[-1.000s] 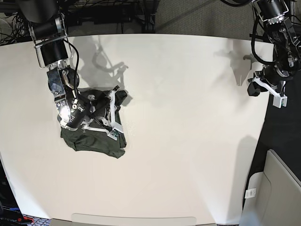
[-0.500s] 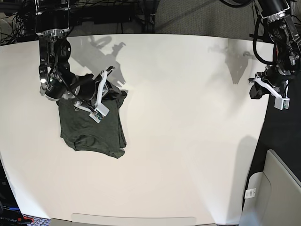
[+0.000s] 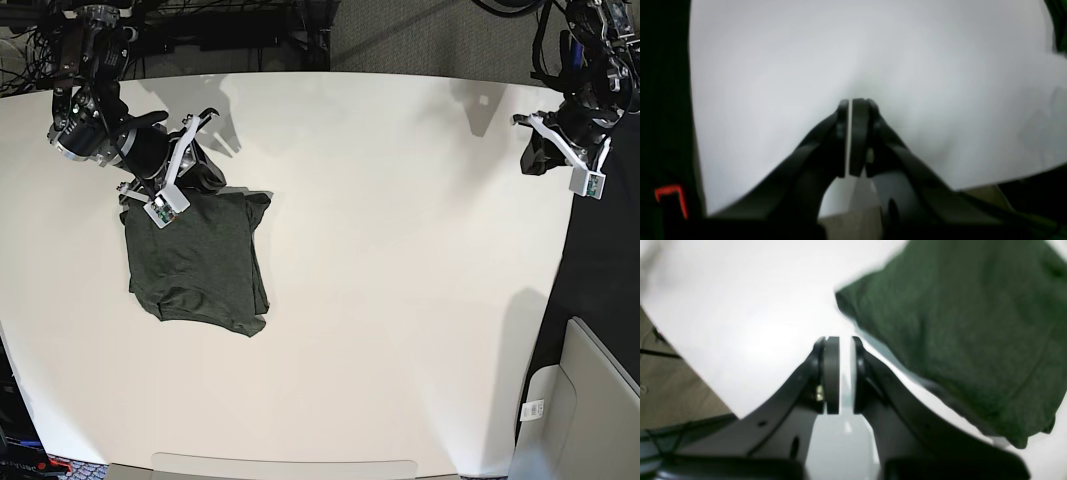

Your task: Fold the T-shirt properly

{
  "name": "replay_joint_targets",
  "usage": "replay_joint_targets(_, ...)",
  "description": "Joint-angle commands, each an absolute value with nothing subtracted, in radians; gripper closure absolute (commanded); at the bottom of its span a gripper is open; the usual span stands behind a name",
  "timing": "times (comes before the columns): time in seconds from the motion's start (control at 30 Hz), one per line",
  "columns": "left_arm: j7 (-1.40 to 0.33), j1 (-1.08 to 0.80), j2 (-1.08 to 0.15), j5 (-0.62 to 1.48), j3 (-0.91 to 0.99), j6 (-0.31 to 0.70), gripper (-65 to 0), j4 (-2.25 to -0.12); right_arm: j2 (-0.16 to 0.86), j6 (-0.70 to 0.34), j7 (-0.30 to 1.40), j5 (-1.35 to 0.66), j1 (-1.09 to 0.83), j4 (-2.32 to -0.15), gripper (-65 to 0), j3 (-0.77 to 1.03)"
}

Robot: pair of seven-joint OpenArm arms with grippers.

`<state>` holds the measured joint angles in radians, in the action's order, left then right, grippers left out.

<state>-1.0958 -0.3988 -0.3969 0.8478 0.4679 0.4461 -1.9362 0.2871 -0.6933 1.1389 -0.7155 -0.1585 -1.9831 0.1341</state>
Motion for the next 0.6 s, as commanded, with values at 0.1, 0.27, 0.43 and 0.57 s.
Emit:
replay_joint_targets(0.1, -1.084, -0.464, -0.414, 0.858, 0.481, 0.452, 0.0, -1.968, 0.312, -0.698, 1.116, -0.728, -0.265, -2.045, -4.2, 0.213)
replay_joint_targets(0.27, -1.084, -0.555, -0.367, 0.862, 0.562, 0.452, 0.0, -2.022, 0.312, -0.698, 1.115, -0.786, -0.369, -2.055, -4.2, 0.314)
replay_joint_targets(0.43, -1.086, -0.619, -0.314, 0.862, 0.653, 0.452, 0.0, -2.045, 0.357, -0.698, 1.118, -0.866, -0.458, -2.055, -4.2, 0.420)
replay_joint_targets(0.57, -1.086, -0.676, -0.309, 0.862, 0.659, 0.452, 0.0, -2.045, 0.384, -0.698, 1.122, -0.932, -0.549, -2.057, -4.2, 0.545)
